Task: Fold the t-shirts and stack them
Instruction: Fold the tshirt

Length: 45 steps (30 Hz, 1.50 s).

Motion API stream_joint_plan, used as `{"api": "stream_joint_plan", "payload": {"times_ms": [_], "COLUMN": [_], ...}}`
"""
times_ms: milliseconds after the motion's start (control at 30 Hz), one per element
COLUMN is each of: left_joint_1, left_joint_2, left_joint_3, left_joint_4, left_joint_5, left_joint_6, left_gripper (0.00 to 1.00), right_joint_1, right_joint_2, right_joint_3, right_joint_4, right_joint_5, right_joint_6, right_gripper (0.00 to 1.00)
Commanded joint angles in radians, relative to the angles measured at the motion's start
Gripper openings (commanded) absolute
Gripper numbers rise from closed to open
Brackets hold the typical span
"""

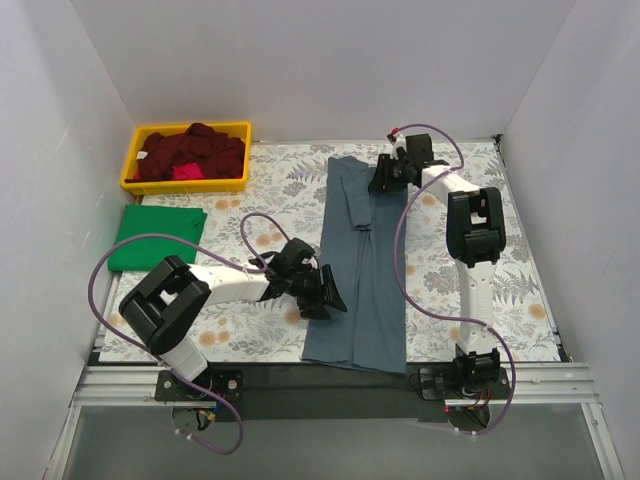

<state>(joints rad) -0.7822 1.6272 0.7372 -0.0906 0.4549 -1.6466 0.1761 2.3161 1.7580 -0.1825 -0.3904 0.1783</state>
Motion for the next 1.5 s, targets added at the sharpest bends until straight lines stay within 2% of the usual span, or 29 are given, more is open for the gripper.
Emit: {"api": "stream_joint_plan", "payload": {"times_ms": [0, 100, 133, 267, 400, 500, 533, 633, 833, 1067, 1300, 1433, 1467], "left_joint_1": [-0.005, -0.005, -0.005, -0.002, 0.059, 0.131, 0.149, 0.192, 0.21, 0.219, 0.247, 0.251, 0.251], "left_joint_2": [-0.036, -0.111, -0.136, -0.227, -0.283, -0.306, -0.313, -0.346, -0.432, -0.428, -0.394, -0.388, -0.388], "left_joint_3": [-0.015, 0.005, 0.016, 0.117, 0.16, 0.163, 0.163, 0.148, 0.053, -0.002, 0.007, 0.008, 0.007], "left_joint_4": [0.025, -0.032, -0.062, -0.269, -0.359, -0.377, -0.379, -0.383, -0.325, -0.27, -0.271, -0.268, -0.27], "left_joint_5": [-0.002, -0.097, -0.128, -0.33, -0.487, -0.525, -0.533, -0.579, -0.702, -0.702, -0.697, -0.682, -0.668], "left_joint_6": [-0.142, -0.148, -0.121, -0.02, 0.103, 0.197, 0.224, 0.315, 0.41, 0.416, 0.421, 0.419, 0.415], "left_gripper": [0.55, 0.61, 0.63, 0.67, 0.67, 0.65, 0.62, 0.6, 0.6, 0.6, 0.6, 0.65, 0.73], "right_joint_1": [0.014, 0.014, 0.016, 0.019, 0.037, 0.068, 0.074, 0.098, 0.14, 0.155, 0.155, 0.157, 0.157], "right_joint_2": [0.071, 0.049, -0.004, -0.173, -0.328, -0.412, -0.432, -0.428, -0.347, -0.219, -0.089, -0.095, -0.103], "right_joint_3": [0.107, 0.106, 0.083, -0.057, -0.219, -0.346, -0.395, -0.434, -0.405, -0.322, -0.164, -0.068, -0.054], "right_joint_4": [-0.025, -0.049, -0.048, -0.045, -0.031, 0.009, 0.021, 0.058, 0.087, 0.086, 0.084, 0.045, 0.023], "right_joint_5": [-0.033, -0.021, 0.005, 0.059, 0.104, 0.134, 0.136, 0.142, 0.145, 0.176, 0.214, 0.22, 0.22], "right_joint_6": [-0.037, -0.054, -0.059, -0.068, -0.047, -0.011, -0.005, 0.016, 0.049, 0.04, 0.015, -0.003, -0.01], "right_gripper": [0.49, 0.5, 0.5, 0.56, 0.57, 0.54, 0.49, 0.46, 0.45, 0.44, 0.44, 0.46, 0.47]}}
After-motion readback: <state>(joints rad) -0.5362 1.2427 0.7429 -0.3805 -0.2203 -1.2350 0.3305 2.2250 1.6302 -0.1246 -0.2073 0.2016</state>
